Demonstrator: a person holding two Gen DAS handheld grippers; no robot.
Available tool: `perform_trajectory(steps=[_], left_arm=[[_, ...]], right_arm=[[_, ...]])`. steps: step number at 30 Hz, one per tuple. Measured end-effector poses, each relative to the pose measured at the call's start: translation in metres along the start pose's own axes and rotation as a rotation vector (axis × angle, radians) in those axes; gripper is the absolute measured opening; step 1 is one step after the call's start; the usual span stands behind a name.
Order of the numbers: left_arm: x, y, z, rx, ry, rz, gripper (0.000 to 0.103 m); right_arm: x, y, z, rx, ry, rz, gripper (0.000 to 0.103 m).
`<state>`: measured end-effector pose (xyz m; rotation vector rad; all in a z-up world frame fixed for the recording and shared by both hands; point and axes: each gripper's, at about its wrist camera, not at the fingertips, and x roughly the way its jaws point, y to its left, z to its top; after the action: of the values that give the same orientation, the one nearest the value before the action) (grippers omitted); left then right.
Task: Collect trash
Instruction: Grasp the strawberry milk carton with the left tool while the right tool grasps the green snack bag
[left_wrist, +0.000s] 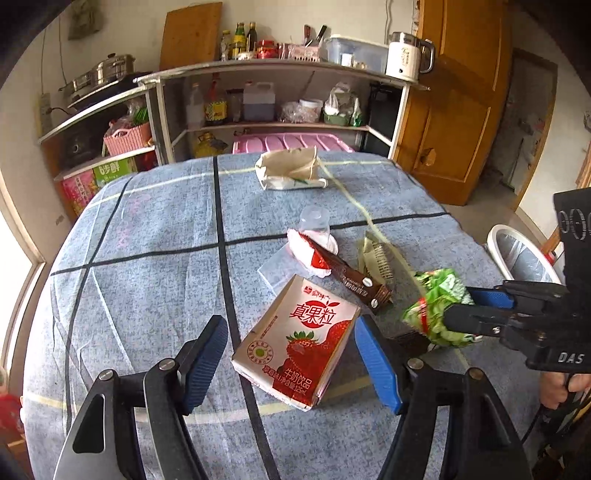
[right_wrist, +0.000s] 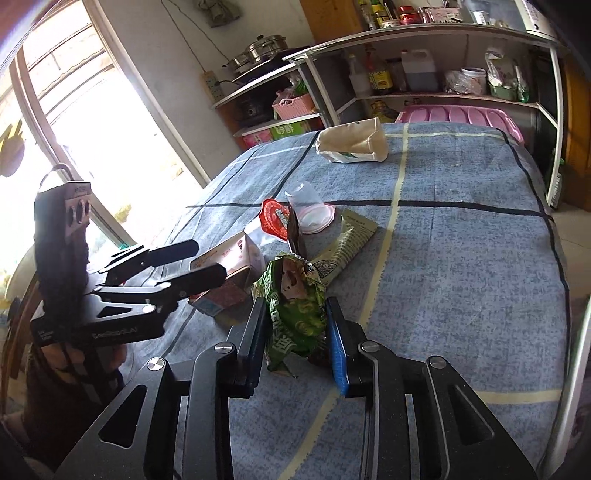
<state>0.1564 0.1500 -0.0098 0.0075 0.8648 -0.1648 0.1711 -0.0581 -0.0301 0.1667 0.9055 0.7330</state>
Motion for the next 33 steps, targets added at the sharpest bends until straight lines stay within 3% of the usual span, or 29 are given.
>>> perform_trajectory(steps=[7, 11, 17, 33], left_arm=[[0.017, -0.006, 0.000, 0.027, 0.060, -0.034, 0.071], [0.017, -0.007, -0.001, 0.014, 0.052, -0.042, 0.071], [0.016, -0.004, -0.002, -0.030, 0.060, -0.041, 0.058], [-0.028, -0.043, 0.001, -0.020, -0.035, -0.060, 0.055]], right_arm=[[-0.006, -0.007, -0.003, 0.033, -0.014, 0.004, 0.032], [-0.008, -0.011, -0.003, 0.052, -0.023, 0.003, 0.032], [-0.014, -0.013, -0.005, 0.060, -0.030, 0.001, 0.032], [-0.054, -0.031, -0.013, 0.102, -0.100, -0.037, 0.032]])
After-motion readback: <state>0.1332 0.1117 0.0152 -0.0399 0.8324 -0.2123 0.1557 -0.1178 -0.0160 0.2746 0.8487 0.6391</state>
